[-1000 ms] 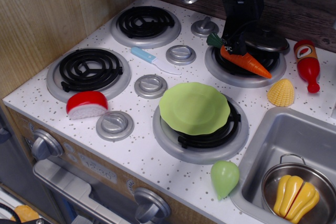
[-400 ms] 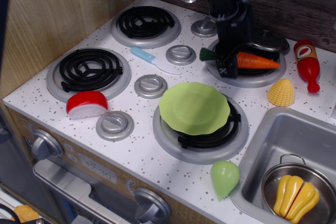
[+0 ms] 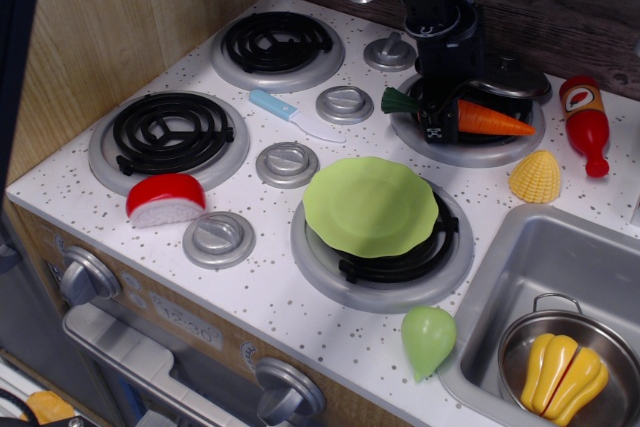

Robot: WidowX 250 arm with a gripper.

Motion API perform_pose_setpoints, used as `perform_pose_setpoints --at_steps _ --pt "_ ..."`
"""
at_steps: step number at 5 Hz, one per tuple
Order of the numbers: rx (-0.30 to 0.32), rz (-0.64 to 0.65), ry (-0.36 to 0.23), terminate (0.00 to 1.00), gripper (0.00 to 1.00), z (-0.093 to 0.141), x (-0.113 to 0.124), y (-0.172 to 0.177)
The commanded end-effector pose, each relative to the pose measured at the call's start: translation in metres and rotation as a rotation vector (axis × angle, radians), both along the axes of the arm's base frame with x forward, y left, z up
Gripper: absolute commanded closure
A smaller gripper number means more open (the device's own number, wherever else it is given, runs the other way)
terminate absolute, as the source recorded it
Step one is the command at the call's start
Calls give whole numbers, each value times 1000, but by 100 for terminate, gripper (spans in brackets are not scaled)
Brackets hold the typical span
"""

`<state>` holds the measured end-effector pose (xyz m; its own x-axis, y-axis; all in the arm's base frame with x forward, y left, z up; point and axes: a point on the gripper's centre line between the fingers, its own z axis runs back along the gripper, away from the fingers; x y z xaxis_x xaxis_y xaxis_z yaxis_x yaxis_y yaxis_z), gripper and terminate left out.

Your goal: Put carrot on plate

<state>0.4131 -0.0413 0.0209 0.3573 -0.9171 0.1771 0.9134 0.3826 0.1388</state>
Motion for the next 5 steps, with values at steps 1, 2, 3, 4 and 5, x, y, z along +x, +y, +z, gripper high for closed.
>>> perform_pose_setpoints --at_steps 1,2,3,4,5 --pt "98 210 -68 0 100 59 -19 18" --pt "157 370 -53 0 100 70 -55 29" --pt "87 462 -3 0 100 58 -83 31" --pt "-16 550 -1 0 100 33 -93 23" --pt "-45 564 -41 0 0 27 -94 18"
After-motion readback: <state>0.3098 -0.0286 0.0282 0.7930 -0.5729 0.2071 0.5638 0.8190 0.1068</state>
